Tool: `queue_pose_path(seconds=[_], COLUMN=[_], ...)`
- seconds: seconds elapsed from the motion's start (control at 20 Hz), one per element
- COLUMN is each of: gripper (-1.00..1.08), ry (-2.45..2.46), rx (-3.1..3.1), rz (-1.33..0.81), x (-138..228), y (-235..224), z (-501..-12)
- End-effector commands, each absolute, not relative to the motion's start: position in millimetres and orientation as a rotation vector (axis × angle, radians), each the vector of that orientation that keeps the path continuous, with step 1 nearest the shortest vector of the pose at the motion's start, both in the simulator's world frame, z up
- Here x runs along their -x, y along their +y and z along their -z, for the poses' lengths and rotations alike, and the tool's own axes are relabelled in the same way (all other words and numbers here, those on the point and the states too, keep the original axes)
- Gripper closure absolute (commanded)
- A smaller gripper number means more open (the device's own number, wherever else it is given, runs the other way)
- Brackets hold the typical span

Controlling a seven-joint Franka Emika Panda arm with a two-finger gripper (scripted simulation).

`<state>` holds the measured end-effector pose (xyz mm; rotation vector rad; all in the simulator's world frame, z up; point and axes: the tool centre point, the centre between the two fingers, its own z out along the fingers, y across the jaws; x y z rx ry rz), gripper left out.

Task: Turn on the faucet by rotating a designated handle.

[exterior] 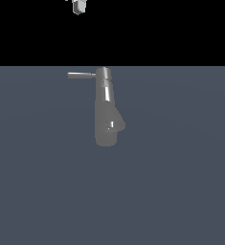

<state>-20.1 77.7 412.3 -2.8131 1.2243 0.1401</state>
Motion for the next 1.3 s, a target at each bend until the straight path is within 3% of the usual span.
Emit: queue_pose_path(seconds=[0.0,0.75,1.25], gripper=[1.08,1.08,1.08], ry=[1.313,1.812,2.024], rx=[2.781,2.571,2.452], rz=[-0.143,-0.097,-0.033], x=[5.1,-70.4,-97.4], y=[85.9,140.1,169.5], z=[-400.0,-313.4,-266.1])
